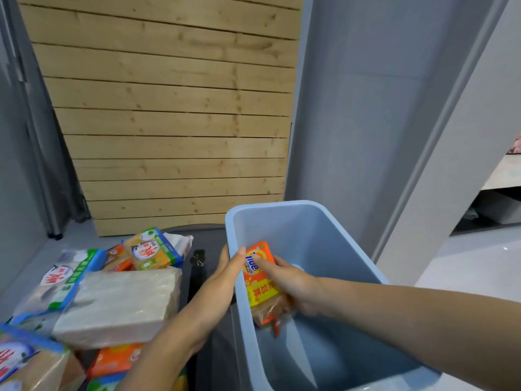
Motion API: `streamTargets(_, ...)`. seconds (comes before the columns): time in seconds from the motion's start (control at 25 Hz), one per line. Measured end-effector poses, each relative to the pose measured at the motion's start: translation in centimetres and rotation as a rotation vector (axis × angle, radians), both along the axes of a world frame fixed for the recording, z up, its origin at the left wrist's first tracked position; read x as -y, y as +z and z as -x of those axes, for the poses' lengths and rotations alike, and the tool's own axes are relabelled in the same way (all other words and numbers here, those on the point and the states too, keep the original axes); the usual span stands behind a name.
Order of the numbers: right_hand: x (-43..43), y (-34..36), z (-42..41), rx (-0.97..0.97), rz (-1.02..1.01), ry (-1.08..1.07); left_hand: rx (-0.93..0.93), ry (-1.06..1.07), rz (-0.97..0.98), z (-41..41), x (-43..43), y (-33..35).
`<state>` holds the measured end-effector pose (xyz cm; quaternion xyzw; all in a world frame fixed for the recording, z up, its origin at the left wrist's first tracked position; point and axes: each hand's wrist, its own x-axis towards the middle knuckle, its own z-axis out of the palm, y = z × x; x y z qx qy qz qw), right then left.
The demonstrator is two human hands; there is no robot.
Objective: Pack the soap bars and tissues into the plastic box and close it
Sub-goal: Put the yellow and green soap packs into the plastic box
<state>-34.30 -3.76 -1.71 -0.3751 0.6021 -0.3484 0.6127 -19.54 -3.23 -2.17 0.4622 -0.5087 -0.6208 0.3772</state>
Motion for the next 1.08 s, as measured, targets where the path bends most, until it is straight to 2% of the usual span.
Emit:
streamTargets(0.08,0.0,-0.2,0.0,-0.064,-0.021,0.016,0.021,-0.009,0.006,0.0,-0.4,0.3)
streamTargets(0.2,-0.1,-0.5,-0.2,0.003,-0.087,0.044,0.02,-0.013,0.022,0.0,-0.6,0.7)
streamTargets(0.4,-0.5,0.1,-1.0,-0.047,-0.045,0.117,0.045,0.023,0.043,0.0,-0.7,1.0)
streamTargets(0.64,-2.6,7.0,-0.4,-0.16,0.282,0.125,0.109,0.094,0.111,-1.4,-2.6,4.3)
streamTargets(0.72,-4.1,8.9,-0.3,-0.152,0.35,0.112,0.065,0.173,0.115,-3.1,-4.1,5.7)
streamTargets(0.84,-6.7,10.4,-2.1,-0.106,0.386,0.144,0.002,0.338,0.253,-7.7,-6.9,7.9)
streamTargets(0.96,-9.1,11.2,-6.5,-0.082,0.443,0.242,-0.012,0.499,0.358,-14.1,-9.6,9.1)
streamTargets(1.08,-10.7,10.9,-12.2,-0.107,0.499,0.319,0.022,0.652,0.366,-19.7,-11.8,8.7)
